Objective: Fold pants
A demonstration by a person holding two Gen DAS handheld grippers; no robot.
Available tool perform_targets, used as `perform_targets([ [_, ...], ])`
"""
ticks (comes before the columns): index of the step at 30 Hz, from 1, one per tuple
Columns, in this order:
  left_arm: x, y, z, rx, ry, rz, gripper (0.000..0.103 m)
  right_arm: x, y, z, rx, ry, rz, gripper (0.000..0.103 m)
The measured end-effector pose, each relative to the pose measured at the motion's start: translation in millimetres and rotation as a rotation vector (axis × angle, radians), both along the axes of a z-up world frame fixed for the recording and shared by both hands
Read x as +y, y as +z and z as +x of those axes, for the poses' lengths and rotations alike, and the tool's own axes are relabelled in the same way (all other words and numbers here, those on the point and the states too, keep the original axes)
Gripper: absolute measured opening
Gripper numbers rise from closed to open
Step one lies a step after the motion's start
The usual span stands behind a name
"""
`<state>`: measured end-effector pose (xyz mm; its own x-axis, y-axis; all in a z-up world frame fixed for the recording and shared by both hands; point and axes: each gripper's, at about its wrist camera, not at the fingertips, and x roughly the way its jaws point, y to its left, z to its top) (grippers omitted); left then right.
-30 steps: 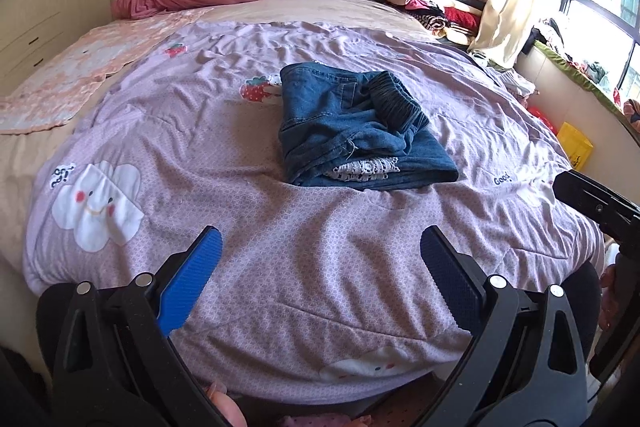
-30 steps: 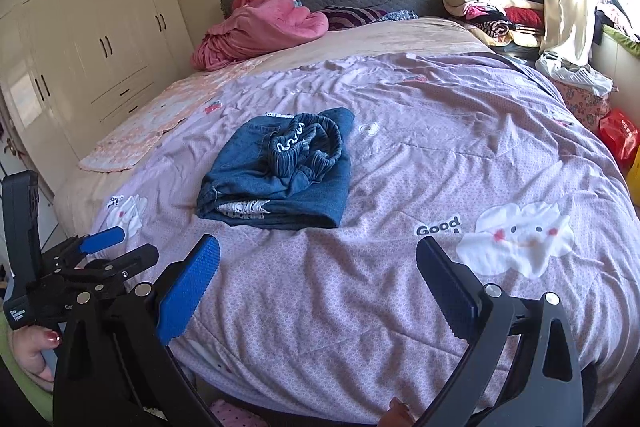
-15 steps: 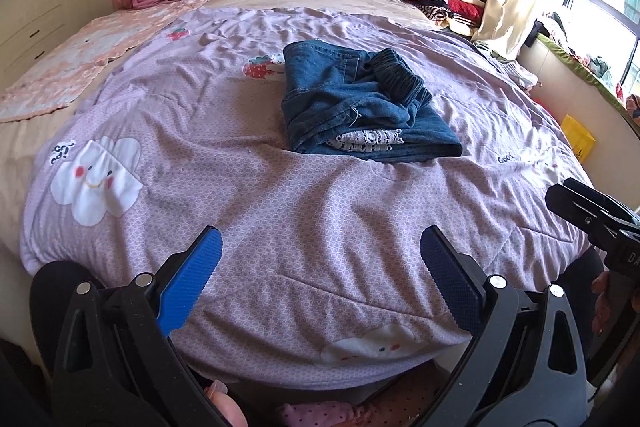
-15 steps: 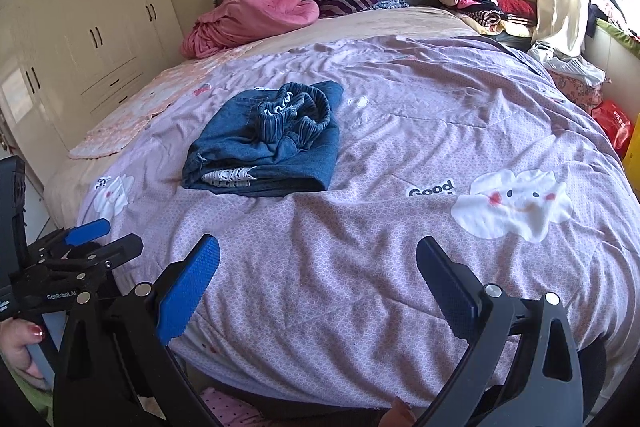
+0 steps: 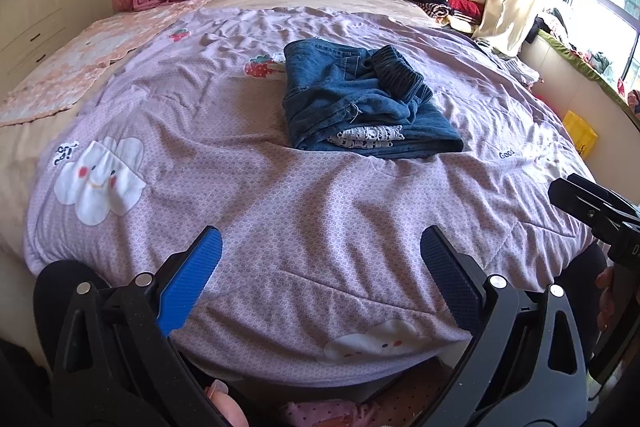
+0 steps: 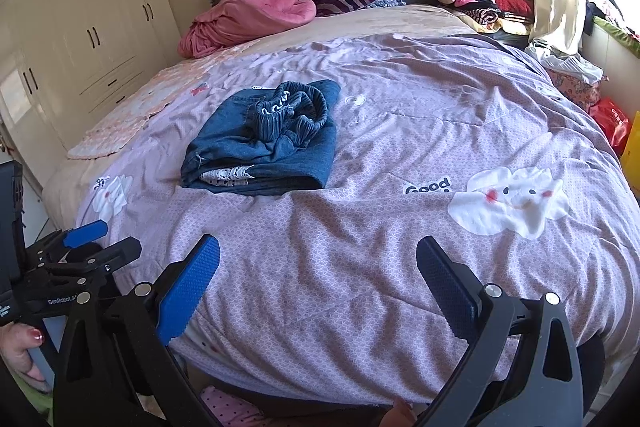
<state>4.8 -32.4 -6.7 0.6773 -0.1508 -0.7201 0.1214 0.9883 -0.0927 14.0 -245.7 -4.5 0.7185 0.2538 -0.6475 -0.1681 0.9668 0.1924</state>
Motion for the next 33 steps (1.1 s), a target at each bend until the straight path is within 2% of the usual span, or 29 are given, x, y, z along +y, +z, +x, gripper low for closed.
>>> perform_targets([
  [33,7.3,4.6,-3.7,0.006,0.028,0.005,0.093,5.0,-5.2,-1.6,0.028,0.004,-0.016,0.098],
])
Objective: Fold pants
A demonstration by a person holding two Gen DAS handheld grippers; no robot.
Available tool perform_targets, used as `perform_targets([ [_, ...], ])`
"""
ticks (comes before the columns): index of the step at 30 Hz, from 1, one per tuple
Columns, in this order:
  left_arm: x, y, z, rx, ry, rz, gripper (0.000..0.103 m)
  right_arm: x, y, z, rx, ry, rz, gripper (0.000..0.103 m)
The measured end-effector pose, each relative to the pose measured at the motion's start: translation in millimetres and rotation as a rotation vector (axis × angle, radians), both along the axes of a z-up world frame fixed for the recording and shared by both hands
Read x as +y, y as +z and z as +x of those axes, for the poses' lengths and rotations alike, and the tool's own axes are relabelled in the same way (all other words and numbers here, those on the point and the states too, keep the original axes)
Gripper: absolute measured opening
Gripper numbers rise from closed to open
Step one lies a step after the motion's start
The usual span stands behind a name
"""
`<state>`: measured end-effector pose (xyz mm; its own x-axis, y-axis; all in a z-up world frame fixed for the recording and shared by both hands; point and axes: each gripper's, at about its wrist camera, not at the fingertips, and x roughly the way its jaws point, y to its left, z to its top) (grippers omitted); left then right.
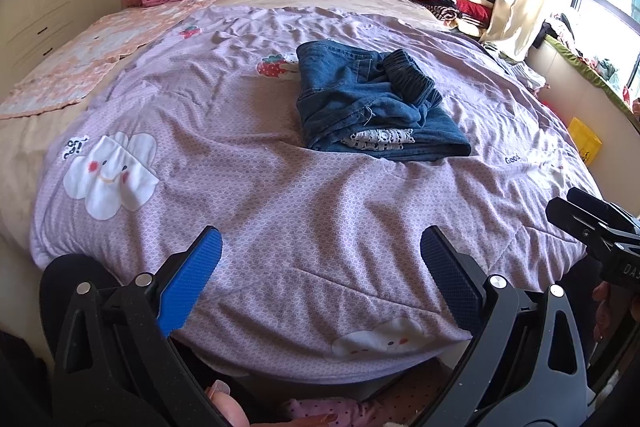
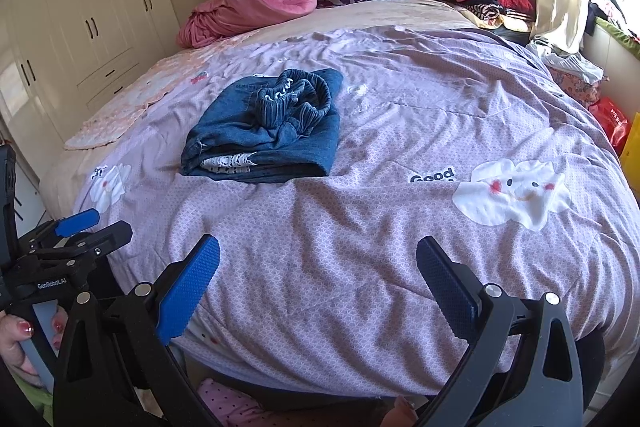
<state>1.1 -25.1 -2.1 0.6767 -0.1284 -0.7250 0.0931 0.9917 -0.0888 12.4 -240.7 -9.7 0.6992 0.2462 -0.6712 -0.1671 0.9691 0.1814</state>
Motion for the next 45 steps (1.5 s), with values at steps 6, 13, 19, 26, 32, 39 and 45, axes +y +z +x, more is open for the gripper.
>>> perform_targets([
  [6,0.3,0.0,0.6,0.000,-0.002,-0.003,0.093,0.2,-0.1,0.4,0.001,-0.003,-0.004,0.098],
  [13,0.3,-1.1,0.9,0.002,-0.001,-0.003,0.093,-1.9,0.9,-0.1,0.001,-0.011,-0.005,0.098],
  [19,-0.2,-2.6,1.0,0.000,-0.001,-0.004,0.093,-0.1,0.9,0.3,0.000,-0.010,-0.015,0.098],
  [26,-0.1,-3.3,0.7,0.000,0.000,0.000,0.093,0.0,0.0,0.6,0.002,-0.010,-0.015,0.098],
  [32,2.7,-9.0,1.8,0.013,0.002,-0.003,0.093,0.0,-3.9,1.5,0.010,-0.014,-0.020,0.098],
  [39,7.3,-11.6,4.8,0.029,-0.001,-0.024,0.093,-3.1,-11.3,6.4,0.025,-0.025,-0.015,0.098],
  [45,31.3,-20.5,29.0,0.076,0.071,-0.062,0.093,-36.2,-26.4,25.6,0.054,-0.095,-0.006,0.098],
])
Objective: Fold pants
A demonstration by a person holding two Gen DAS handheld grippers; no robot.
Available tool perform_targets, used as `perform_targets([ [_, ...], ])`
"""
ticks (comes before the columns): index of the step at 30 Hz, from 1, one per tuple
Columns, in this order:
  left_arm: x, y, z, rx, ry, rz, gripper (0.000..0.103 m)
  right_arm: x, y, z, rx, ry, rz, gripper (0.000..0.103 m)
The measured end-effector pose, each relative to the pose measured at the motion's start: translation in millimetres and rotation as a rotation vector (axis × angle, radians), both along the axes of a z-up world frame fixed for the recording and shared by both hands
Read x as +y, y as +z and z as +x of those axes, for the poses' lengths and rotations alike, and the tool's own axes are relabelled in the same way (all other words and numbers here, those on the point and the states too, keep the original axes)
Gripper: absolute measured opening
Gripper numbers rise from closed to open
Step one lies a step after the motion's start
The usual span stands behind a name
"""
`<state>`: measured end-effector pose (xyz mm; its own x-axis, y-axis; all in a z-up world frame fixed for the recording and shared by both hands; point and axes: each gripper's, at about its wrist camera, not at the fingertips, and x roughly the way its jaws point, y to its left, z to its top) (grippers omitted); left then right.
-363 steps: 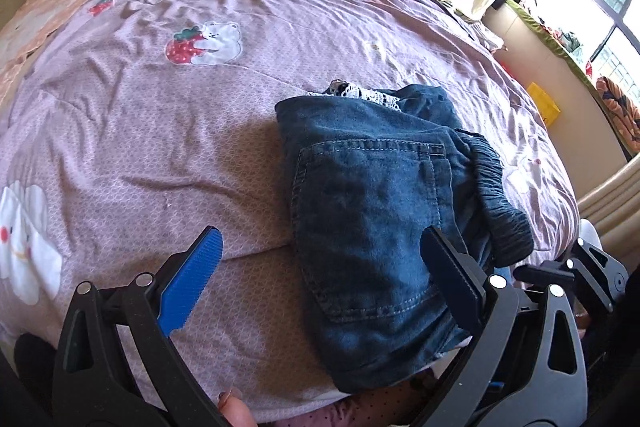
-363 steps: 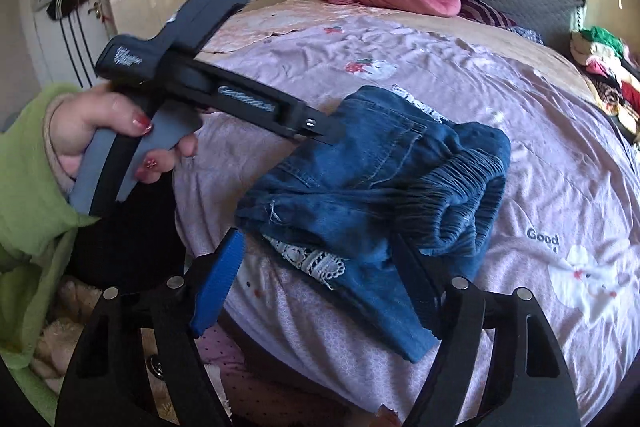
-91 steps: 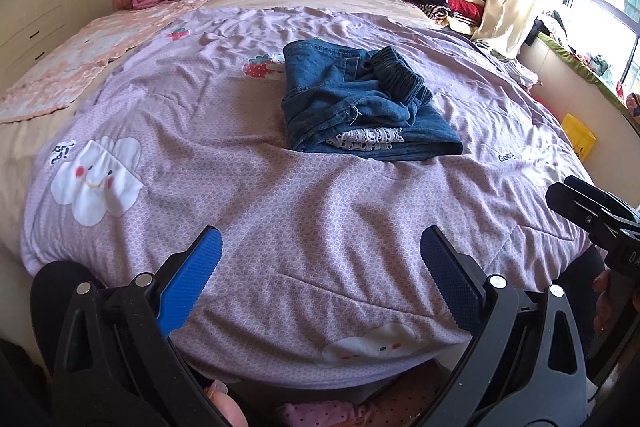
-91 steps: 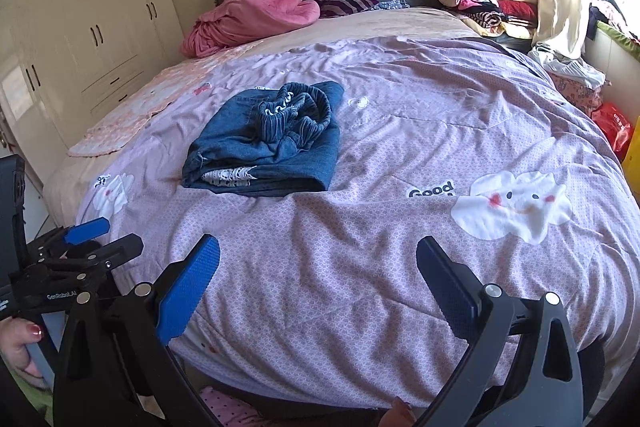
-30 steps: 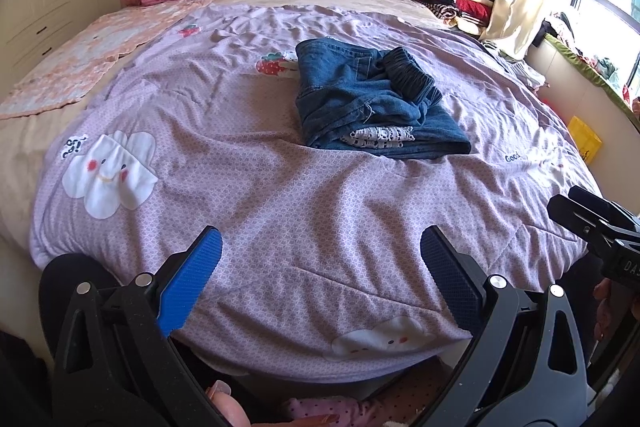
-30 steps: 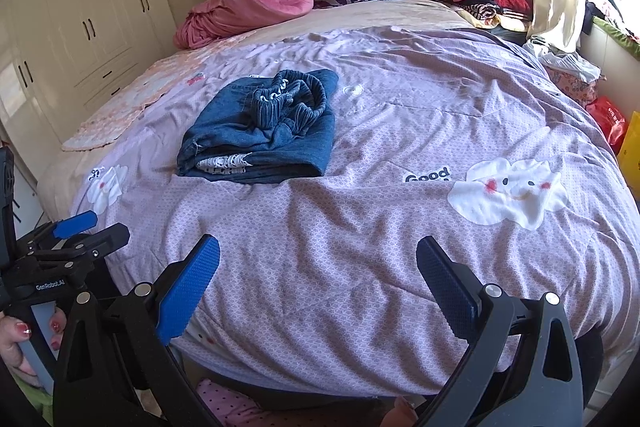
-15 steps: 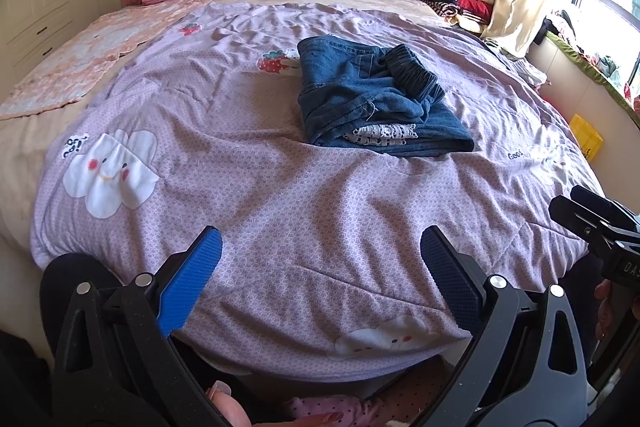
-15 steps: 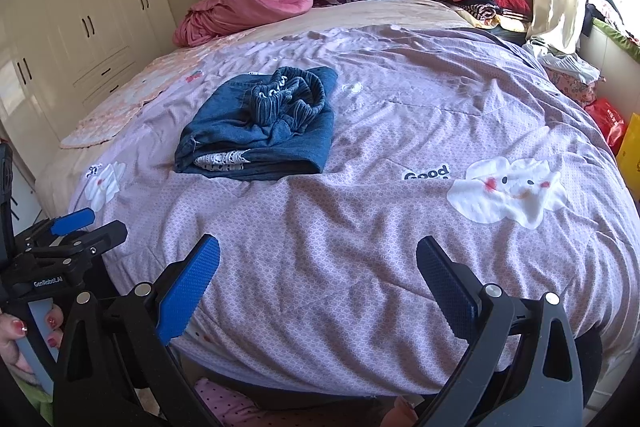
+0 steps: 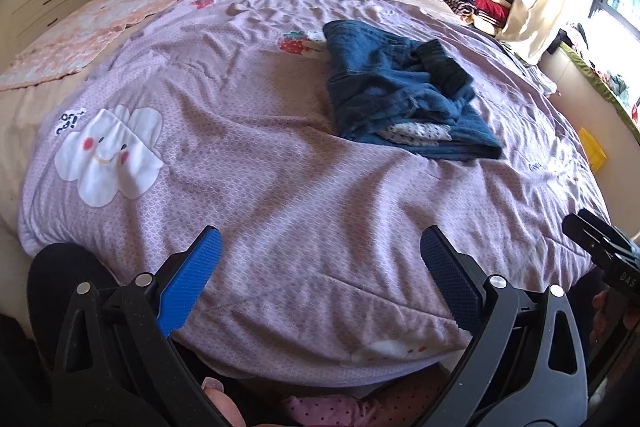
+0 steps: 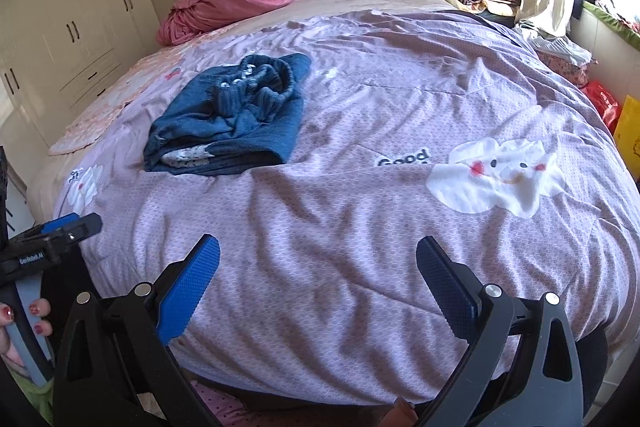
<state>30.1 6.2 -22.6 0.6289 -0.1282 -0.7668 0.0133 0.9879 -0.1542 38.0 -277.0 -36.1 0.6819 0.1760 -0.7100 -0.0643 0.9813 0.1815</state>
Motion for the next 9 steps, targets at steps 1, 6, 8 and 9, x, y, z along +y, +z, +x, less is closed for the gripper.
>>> perform_targets([
  [1,7.8,-0.1,6.4,-0.003,0.025,-0.001,0.093,-12.0,-1.7,6.2,0.004,-0.023,0.005,0.098],
  [6,72.3,-2.1,80.1,0.029,0.205,0.089,0.093,-107.3,-5.0,58.5,0.039,-0.217,-0.017,0.098],
  [8,108.6,-6.8,120.9,0.047,0.298,0.132,0.093,-156.6,-7.5,87.6,0.059,-0.319,-0.054,0.098],
  [9,123.5,-9.3,138.6,0.063,0.333,0.150,0.093,-181.1,-9.9,101.3,0.074,-0.375,-0.071,0.098],
])
